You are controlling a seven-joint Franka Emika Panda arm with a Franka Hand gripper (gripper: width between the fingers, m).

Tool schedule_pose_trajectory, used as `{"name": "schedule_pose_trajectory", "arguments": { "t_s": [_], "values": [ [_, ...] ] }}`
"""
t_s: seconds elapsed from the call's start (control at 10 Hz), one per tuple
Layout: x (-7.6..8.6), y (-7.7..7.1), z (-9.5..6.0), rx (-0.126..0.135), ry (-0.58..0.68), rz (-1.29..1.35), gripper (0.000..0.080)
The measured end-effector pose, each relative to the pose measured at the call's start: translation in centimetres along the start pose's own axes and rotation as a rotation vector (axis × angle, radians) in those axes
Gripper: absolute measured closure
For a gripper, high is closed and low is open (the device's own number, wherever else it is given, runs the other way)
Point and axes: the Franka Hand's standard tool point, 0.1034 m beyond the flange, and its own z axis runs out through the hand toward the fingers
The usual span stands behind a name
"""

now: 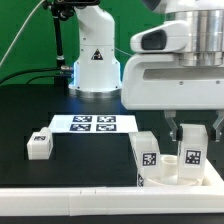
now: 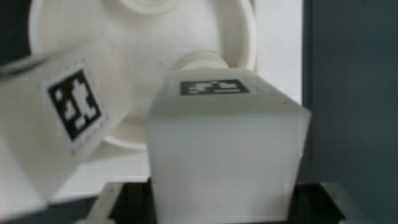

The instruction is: Assemble stool

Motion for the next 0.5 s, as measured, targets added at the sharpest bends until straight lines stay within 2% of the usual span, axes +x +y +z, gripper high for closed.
{"name": "schedule_pose_trajectory", "arguments": {
  "t_s": [0.1,0.5],
  "values": [
    [-0.08,-0.05,0.02,-0.006,0.001,0.059,0.0462],
    [-0.07,0.24,-0.03,-0.003,-0.001,0.320,0.0462]
  ]
}}
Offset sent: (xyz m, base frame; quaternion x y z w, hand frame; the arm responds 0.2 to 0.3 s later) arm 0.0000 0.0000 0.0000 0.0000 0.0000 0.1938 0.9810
